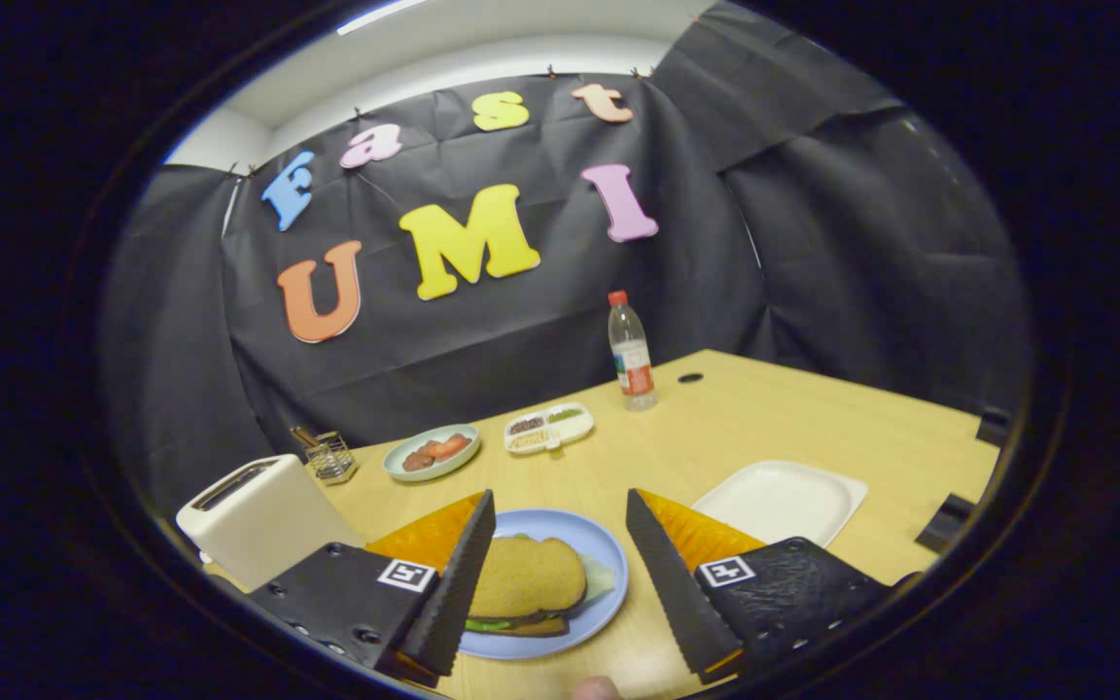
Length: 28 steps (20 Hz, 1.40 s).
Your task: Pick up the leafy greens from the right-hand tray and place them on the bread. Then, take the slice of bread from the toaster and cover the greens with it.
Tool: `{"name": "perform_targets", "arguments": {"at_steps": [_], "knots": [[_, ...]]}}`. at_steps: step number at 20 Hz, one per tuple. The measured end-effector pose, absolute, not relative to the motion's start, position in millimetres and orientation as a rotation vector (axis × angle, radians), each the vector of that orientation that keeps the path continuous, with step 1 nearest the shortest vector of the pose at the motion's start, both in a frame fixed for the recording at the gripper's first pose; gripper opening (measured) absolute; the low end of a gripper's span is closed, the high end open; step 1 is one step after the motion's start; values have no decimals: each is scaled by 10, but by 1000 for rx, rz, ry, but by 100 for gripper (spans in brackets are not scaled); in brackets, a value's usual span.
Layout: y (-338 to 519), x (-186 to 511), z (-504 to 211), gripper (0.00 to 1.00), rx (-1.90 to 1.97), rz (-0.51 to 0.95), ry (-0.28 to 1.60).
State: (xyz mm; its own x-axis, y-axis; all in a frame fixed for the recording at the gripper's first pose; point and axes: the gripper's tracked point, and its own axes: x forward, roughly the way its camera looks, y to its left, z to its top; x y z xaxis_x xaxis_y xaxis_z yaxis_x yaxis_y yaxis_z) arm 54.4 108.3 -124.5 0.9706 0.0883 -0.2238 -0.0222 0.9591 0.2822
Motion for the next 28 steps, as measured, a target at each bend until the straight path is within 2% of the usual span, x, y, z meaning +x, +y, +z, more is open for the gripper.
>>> {"name": "perform_targets", "arguments": {"at_steps": [2, 5, 14, 28], "knots": [[1015, 438, -949, 91, 190, 58, 164], [1059, 203, -588, 95, 119, 89, 86], [1400, -343, -44, 96, 78, 164, -46], [1737, -371, -27, 95, 95, 188, -67]]}}
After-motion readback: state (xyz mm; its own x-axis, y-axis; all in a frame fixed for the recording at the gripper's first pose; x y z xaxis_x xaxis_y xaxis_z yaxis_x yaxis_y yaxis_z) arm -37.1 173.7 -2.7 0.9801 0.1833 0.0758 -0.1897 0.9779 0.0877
